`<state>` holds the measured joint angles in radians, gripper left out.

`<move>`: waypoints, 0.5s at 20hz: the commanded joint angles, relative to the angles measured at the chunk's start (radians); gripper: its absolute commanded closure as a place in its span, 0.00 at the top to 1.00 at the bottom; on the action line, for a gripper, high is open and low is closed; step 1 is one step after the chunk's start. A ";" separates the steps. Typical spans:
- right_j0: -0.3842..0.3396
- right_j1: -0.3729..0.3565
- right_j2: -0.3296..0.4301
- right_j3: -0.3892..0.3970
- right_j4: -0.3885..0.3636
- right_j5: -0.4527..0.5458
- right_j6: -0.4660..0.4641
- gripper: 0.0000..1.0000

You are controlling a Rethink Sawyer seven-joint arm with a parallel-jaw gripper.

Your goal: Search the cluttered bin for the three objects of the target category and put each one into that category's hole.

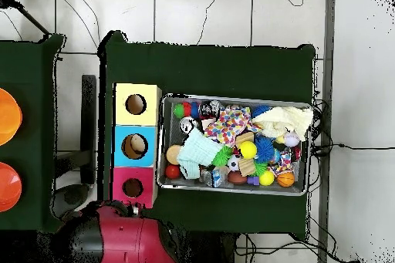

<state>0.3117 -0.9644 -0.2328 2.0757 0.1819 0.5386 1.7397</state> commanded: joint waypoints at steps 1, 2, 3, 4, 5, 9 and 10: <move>-0.008 0.005 0.026 -0.011 -0.018 0.014 0.169 1.00; -0.009 0.008 0.028 -0.007 -0.017 0.004 0.168 1.00; -0.015 0.013 0.034 -0.003 -0.016 -0.008 0.164 1.00; -0.023 0.027 0.043 0.002 -0.013 -0.032 0.162 1.00; -0.029 0.042 0.050 0.004 -0.011 -0.055 0.162 1.00; -0.045 0.044 0.066 0.019 -0.004 -0.078 0.150 1.00; -0.050 0.037 0.065 0.017 -0.004 -0.067 0.143 1.00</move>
<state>0.3057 -0.9551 -0.2323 2.0770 0.1817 0.5289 1.7397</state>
